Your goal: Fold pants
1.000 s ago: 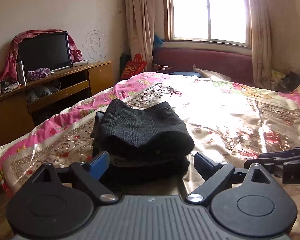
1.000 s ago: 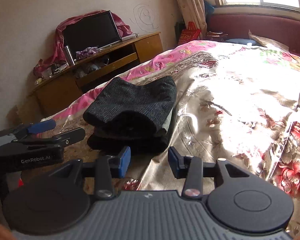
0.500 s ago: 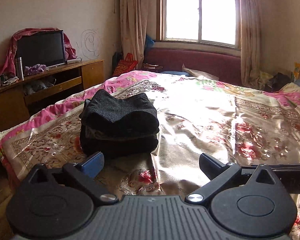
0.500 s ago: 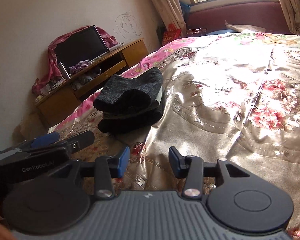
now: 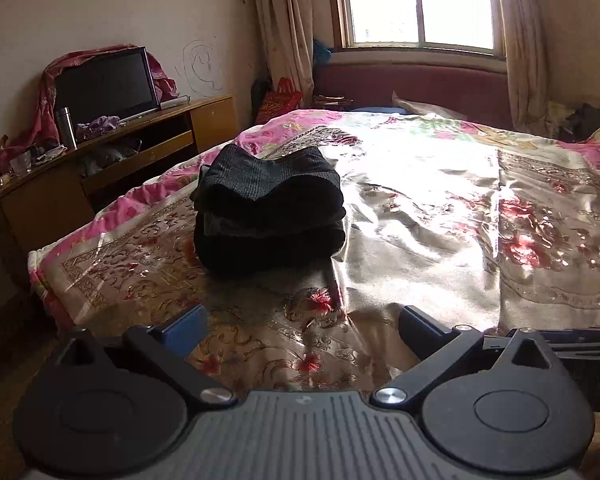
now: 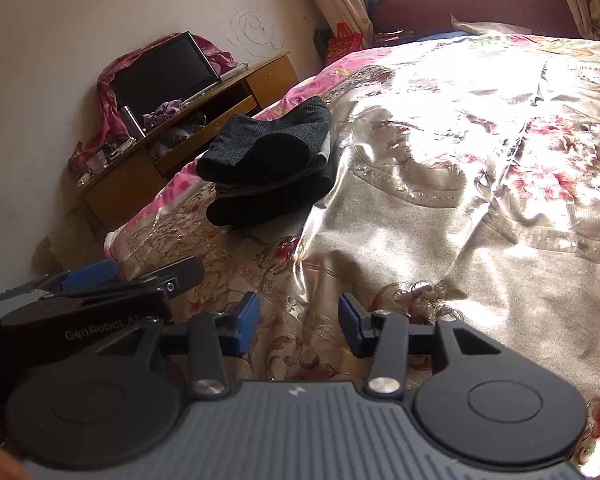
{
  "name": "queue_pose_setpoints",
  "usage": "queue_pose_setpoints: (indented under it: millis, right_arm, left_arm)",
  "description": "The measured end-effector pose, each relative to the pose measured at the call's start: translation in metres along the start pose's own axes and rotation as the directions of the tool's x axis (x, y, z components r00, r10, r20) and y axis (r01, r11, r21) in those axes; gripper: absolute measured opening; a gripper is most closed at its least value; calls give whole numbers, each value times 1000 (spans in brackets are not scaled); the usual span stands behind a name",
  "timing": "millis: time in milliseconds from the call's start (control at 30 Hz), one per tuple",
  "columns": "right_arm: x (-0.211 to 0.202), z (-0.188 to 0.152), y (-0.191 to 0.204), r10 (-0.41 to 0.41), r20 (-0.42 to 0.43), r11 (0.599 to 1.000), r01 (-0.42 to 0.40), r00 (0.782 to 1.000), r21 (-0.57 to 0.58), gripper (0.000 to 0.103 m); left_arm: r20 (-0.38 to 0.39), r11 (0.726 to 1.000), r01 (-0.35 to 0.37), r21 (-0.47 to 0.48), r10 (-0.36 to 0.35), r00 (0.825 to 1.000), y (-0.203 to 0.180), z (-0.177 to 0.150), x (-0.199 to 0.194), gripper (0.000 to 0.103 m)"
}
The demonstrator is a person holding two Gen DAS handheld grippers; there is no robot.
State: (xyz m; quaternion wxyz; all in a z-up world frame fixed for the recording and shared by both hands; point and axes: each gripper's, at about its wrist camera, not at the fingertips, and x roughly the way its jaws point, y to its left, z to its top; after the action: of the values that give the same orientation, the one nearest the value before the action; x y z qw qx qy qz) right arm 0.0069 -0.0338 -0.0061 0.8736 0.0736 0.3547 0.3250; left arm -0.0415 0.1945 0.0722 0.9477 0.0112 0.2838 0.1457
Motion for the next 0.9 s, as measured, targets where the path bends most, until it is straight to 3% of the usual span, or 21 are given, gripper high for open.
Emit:
queue_pose_setpoints:
  millis: [633, 900]
  right_arm:
    - [10, -18, 22, 9, -73, 999, -11, 997, -33, 47]
    - [5, -17, 26, 17, -60, 999, -19, 998, -36, 47]
  left_arm:
    - [-89, 996, -7, -90, -1, 996, 27, -26, -2, 103]
    - [-51, 997, -31, -71, 27, 998, 26, -18, -11, 103]
